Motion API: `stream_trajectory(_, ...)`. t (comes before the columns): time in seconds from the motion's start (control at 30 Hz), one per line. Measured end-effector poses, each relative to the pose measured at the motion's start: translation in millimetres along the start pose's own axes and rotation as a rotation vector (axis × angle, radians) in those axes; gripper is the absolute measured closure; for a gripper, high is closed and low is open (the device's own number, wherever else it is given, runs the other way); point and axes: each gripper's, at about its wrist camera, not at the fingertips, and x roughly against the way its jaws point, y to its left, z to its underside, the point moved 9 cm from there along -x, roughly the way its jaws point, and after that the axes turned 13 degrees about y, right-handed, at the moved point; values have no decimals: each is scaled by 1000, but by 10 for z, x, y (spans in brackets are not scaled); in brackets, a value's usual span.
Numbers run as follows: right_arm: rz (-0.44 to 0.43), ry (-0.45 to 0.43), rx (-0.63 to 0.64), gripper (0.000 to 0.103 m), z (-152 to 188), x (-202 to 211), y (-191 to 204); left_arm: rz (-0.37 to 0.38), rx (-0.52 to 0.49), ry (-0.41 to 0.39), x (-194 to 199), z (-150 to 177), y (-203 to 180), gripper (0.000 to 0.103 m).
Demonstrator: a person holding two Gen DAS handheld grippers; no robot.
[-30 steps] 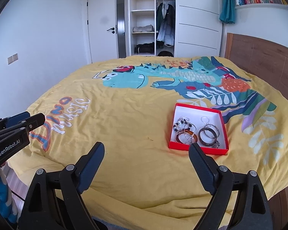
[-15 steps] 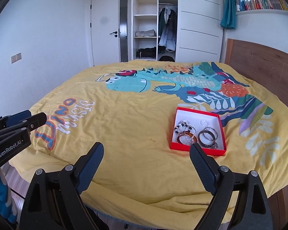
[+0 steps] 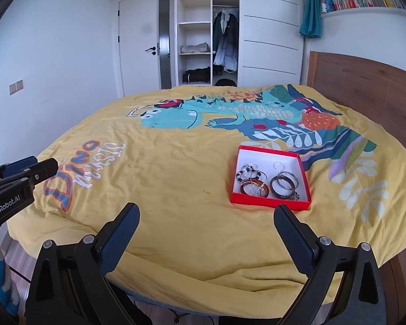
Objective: Organize jewelry
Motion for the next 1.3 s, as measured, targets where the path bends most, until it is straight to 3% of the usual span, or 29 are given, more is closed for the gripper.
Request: stream_trajectory(1.3,-4,21,-24,4,109,-80,-109,11,-31,-16,20,32,-110,60)
